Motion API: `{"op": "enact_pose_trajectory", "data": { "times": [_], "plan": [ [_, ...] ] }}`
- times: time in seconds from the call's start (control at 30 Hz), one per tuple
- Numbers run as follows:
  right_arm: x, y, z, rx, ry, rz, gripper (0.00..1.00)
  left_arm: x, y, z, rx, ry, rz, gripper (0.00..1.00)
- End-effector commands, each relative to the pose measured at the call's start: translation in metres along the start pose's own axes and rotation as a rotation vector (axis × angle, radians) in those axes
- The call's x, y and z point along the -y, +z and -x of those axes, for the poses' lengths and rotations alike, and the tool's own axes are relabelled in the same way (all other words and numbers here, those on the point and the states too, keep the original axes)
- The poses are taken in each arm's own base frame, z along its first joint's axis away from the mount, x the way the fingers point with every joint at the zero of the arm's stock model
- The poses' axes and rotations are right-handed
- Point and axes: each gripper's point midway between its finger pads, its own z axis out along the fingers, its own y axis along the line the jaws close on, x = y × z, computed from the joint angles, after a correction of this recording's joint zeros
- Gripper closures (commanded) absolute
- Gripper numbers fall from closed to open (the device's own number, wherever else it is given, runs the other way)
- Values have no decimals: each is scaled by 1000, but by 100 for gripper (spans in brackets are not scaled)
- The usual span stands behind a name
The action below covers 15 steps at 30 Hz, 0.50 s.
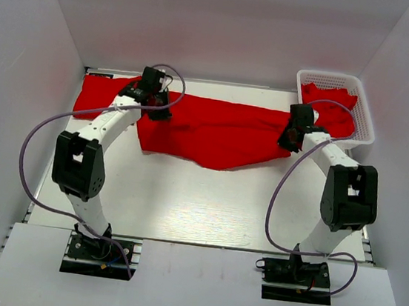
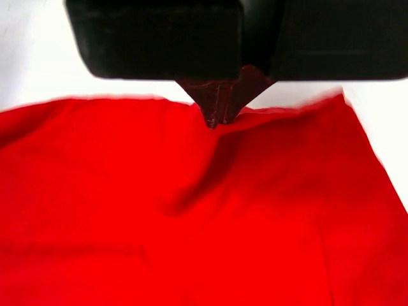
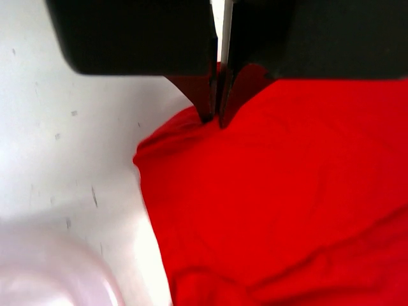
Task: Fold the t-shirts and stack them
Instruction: Fold the other side of the tshirt into a rectangle
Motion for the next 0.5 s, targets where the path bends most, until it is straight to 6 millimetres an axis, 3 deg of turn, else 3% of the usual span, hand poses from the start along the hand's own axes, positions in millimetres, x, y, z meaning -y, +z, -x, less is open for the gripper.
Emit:
{"op": "enact_pose_trajectory", "data": {
  "times": [0.0,0.27,0.47],
  "plan": [
    [-4,-3,28,45,-3,-10,100,2,3,36,80,15,-6,100],
    [-5,3,46,49,-10,-37,100,16,3,96,242,153,-96,100],
    [-6,-1,61,71,-13,-46,100,3,-5,123,321,182,-65,100]
  ]
}}
